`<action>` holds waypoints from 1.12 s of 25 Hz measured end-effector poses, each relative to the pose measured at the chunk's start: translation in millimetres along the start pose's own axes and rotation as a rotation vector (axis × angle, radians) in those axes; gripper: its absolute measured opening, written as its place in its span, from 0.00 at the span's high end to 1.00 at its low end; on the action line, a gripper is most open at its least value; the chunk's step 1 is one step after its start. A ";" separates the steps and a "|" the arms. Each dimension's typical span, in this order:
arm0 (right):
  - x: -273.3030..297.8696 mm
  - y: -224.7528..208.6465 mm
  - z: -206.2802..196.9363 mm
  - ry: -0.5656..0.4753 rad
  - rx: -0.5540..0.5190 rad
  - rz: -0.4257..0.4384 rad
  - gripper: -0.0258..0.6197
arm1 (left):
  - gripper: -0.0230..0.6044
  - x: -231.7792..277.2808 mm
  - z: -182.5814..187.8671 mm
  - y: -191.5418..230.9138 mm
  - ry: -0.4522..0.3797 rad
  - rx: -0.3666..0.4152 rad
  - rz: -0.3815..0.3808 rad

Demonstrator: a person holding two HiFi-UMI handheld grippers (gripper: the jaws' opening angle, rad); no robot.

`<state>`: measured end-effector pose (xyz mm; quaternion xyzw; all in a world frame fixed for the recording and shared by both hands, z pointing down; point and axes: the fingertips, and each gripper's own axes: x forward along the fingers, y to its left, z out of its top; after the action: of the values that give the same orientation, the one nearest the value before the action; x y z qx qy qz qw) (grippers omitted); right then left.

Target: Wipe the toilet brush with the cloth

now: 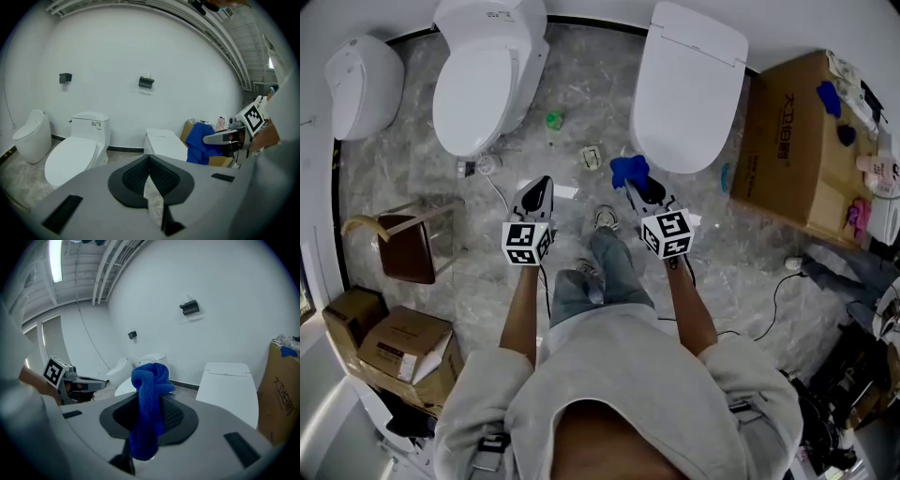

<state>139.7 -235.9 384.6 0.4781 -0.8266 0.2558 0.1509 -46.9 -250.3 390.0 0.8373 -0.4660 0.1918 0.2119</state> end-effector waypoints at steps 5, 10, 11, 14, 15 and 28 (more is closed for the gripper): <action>21.3 -5.4 -28.9 -0.044 -0.001 -0.007 0.80 | 0.93 16.8 -41.0 12.6 -0.024 0.010 -0.001; 48.5 -15.9 -71.9 -0.085 -0.026 -0.004 0.80 | 0.93 44.2 -93.7 23.7 -0.055 0.013 0.008; 53.5 -18.4 -82.8 -0.091 -0.033 -0.006 0.80 | 0.93 48.9 -104.3 25.0 -0.064 0.014 0.009; 72.6 -26.0 -113.9 -0.111 -0.051 -0.008 0.80 | 0.93 63.8 -136.4 32.6 -0.092 0.020 0.010; 80.0 -29.2 -122.8 -0.119 -0.056 -0.009 0.80 | 0.93 70.1 -146.5 35.6 -0.102 0.023 0.010; 183.9 -74.9 -227.9 -0.216 -0.126 -0.003 0.80 | 0.93 158.7 -279.8 71.5 -0.213 0.045 0.012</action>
<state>114.3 -268.7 684.0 0.4938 -0.8516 0.1502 0.0913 -65.0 -246.0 718.9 0.8546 -0.4867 0.1133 0.1414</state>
